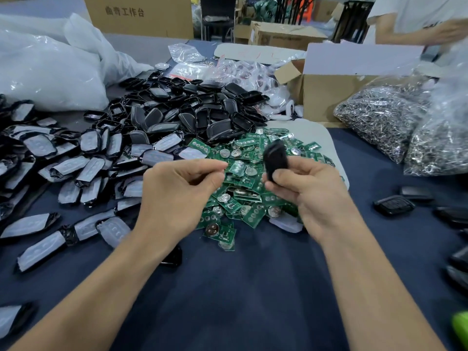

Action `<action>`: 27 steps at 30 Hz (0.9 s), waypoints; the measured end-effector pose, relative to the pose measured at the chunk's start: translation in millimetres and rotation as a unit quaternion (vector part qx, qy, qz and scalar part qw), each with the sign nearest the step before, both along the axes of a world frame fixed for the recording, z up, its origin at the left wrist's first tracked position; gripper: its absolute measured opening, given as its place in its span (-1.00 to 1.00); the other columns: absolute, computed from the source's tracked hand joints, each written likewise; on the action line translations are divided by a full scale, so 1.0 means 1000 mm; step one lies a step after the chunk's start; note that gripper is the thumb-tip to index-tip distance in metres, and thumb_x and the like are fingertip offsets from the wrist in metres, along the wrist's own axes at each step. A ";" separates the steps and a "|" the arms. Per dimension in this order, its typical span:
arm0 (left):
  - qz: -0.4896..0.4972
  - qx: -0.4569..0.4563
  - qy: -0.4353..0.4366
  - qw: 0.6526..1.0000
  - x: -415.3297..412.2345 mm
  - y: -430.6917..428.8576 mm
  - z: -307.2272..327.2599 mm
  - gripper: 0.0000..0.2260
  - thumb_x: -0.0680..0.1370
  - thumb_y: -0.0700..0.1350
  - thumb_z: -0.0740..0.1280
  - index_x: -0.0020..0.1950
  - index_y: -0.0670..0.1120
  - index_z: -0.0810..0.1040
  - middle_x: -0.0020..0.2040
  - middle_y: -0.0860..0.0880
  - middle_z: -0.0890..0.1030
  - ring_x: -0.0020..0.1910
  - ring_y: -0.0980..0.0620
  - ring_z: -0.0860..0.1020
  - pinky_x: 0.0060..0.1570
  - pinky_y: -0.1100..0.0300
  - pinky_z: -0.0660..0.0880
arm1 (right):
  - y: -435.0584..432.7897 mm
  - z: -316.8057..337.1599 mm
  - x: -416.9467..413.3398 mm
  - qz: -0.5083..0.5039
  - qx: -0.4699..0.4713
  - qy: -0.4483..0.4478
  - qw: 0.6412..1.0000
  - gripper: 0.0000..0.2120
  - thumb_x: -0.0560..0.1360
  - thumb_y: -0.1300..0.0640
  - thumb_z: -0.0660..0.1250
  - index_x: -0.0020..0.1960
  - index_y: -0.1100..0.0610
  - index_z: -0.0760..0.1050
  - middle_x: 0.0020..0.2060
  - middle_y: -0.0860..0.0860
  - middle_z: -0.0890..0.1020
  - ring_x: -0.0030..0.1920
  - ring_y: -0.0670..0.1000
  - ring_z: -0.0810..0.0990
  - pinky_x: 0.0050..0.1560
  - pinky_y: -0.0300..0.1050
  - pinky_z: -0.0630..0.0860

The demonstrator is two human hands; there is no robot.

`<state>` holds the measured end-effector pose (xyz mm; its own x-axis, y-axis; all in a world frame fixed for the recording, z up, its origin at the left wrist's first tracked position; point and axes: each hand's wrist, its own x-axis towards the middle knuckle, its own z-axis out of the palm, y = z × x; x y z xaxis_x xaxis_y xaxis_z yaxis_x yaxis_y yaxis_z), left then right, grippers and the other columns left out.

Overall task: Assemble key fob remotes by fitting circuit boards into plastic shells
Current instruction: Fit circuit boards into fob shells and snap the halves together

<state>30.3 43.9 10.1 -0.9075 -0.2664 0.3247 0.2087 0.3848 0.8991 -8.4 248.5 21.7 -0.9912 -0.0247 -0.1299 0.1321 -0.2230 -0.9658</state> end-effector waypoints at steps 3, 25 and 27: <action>0.015 -0.046 -0.009 0.999 0.000 0.000 0.002 -0.72 0.50 -0.12 0.57 -0.04 0.30 0.72 -0.16 0.35 0.71 -0.13 0.36 0.67 -0.08 0.50 0.52 | 0.029 0.001 0.004 -0.136 -0.402 -0.037 0.905 -0.85 0.49 0.42 0.33 0.02 0.29 0.59 -0.14 0.15 0.72 -0.12 0.07 0.75 -0.02 -0.10 0.70; 0.138 -0.378 -0.175 0.898 -0.023 -0.053 -0.001 -0.53 0.63 -0.16 0.29 0.53 0.15 0.46 0.29 -0.13 0.63 0.30 -0.20 0.52 0.27 -0.08 0.44 | -0.073 -0.027 0.016 0.009 0.550 0.251 0.797 -0.60 0.59 0.09 0.35 0.42 0.00 0.51 0.33 -0.08 0.57 0.38 -0.08 0.21 0.42 -0.27 -0.04; 0.159 -0.384 -0.144 0.898 -0.022 -0.052 0.000 -0.52 0.60 -0.25 0.28 0.47 0.12 0.54 0.20 -0.11 0.69 0.20 -0.21 0.57 0.19 -0.06 0.48 | -0.071 -0.024 0.015 -0.021 0.535 0.247 0.808 -0.71 0.55 0.14 0.41 0.25 -0.04 0.64 0.07 -0.08 0.61 0.29 -0.04 0.30 0.26 -0.51 -0.11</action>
